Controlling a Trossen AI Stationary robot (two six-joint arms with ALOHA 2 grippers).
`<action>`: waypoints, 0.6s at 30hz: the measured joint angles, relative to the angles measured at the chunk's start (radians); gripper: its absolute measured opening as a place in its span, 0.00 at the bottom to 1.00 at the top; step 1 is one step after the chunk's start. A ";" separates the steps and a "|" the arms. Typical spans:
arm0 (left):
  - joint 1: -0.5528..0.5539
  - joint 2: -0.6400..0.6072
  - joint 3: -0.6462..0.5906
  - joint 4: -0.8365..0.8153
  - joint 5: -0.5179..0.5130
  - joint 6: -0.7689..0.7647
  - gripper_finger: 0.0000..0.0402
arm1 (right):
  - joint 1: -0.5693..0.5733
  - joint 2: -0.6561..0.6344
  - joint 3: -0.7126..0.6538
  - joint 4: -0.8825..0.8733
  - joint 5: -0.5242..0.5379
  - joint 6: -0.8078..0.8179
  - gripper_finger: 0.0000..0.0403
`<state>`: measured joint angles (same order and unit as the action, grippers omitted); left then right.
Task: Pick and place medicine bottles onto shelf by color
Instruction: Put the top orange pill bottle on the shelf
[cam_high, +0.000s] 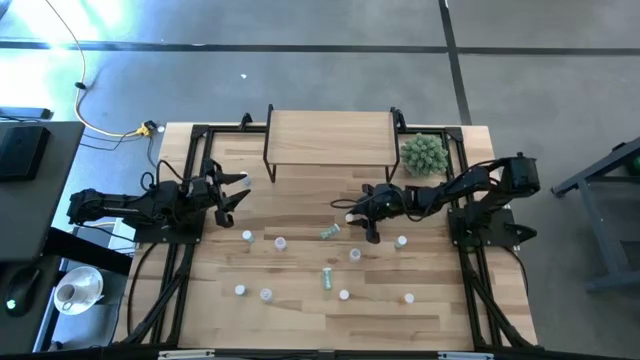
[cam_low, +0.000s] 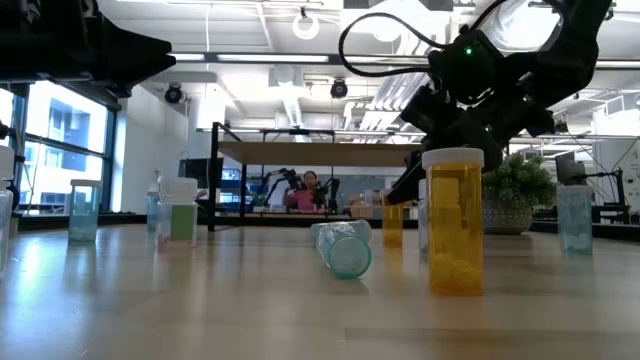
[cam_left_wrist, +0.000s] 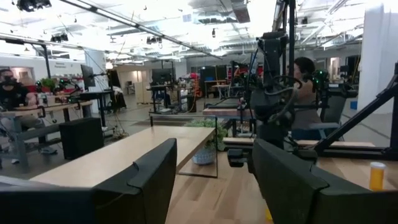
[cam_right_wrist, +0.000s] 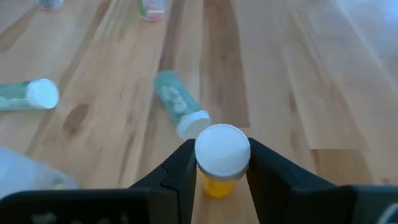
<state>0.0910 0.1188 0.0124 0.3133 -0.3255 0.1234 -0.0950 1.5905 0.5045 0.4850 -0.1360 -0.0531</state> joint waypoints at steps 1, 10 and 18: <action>0.000 0.000 0.000 -0.005 0.000 -0.012 0.50 | -0.006 -0.004 0.000 -0.004 -0.004 -0.001 0.26; 0.000 0.000 0.000 -0.068 0.000 -0.116 0.50 | -0.046 -0.151 -0.001 -0.030 -0.050 -0.033 0.26; 0.000 0.000 0.000 -0.104 0.000 -0.185 0.50 | -0.094 -0.417 -0.001 -0.040 -0.013 -0.097 0.26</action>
<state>0.0910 0.1184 0.0124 0.2089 -0.3256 -0.0620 -0.1891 1.1731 0.5037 0.4448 -0.1489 -0.1497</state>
